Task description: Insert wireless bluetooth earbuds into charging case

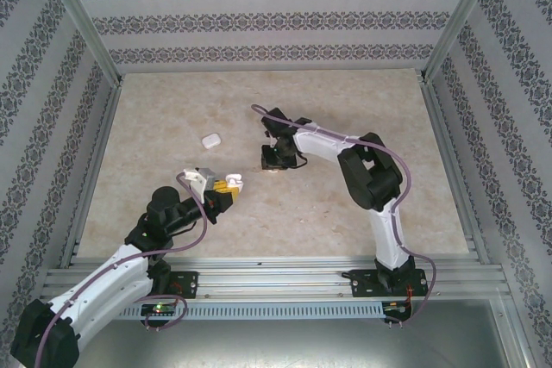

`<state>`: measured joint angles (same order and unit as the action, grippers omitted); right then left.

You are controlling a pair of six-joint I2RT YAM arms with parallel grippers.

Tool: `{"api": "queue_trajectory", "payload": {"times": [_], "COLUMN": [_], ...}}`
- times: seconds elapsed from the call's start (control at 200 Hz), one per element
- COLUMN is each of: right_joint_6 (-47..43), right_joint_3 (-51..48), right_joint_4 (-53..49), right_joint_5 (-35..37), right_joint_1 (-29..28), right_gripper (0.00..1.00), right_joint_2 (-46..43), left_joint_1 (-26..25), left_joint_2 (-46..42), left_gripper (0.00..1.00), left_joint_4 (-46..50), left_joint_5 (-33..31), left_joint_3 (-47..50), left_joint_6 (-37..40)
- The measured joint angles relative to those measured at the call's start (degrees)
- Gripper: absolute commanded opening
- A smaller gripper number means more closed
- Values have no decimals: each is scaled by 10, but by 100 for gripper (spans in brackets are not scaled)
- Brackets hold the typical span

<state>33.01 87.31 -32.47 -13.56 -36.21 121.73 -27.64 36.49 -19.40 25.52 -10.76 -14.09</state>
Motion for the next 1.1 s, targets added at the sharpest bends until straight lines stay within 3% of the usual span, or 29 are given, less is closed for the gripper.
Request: {"api": "queue_trajectory", "payload": {"times": [0.485, 0.904, 1.099], "right_joint_6": [65, 123, 153], "right_joint_3": [-158, -229, -248], "right_joint_4": [65, 99, 115], "right_joint_5": [-23, -38, -24], "right_joint_1": [0, -1, -27], "right_gripper": [21, 21, 20], "right_joint_2": [-174, -357, -466], "left_joint_1": [0, 0, 0], "left_joint_2": [8, 73, 125], "left_gripper": [0, 0, 0], "left_joint_4": [-14, -111, -182], "left_joint_5": [15, 54, 64], "left_joint_3": [0, -5, -23], "left_joint_6": [-15, -33, -36]}}
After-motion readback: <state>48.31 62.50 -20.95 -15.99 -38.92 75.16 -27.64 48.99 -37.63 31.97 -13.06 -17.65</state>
